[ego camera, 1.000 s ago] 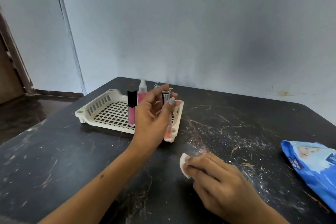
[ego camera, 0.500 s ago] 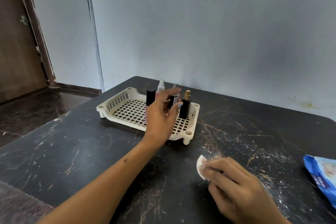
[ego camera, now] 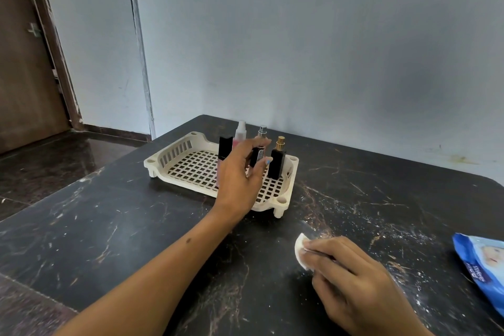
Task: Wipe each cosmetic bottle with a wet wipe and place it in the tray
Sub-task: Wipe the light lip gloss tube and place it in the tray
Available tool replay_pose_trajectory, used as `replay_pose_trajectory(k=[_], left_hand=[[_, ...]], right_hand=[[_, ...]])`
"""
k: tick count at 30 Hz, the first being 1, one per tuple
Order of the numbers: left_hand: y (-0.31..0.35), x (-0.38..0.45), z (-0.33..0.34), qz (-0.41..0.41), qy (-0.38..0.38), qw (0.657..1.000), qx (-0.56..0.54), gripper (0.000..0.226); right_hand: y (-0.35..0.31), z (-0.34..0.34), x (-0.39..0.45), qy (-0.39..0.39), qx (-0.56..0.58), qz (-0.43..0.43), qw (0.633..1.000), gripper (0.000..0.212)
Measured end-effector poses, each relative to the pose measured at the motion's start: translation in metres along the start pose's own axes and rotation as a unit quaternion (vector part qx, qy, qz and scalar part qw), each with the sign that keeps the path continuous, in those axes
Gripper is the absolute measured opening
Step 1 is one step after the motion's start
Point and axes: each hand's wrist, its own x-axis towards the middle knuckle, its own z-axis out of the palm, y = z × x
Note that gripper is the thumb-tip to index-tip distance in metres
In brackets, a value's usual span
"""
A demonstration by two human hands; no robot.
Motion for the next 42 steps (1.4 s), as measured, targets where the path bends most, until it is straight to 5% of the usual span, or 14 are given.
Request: replay_pose_trajectory(k=[20,42], left_hand=[[0.0058,-0.0014,0.0000,0.041,-0.001,0.999,0.016,0.036],[0.0033,0.0051,-0.0044,-0.007,-0.014,0.999,0.033,0.039]], right_hand=[[0.0010,0.0013,-0.0014,-0.008,-0.001,0.006,1.000,0.019],[0.0007,-0.0001,-0.0014,-0.023,-0.001,0.018,1.000,0.019]])
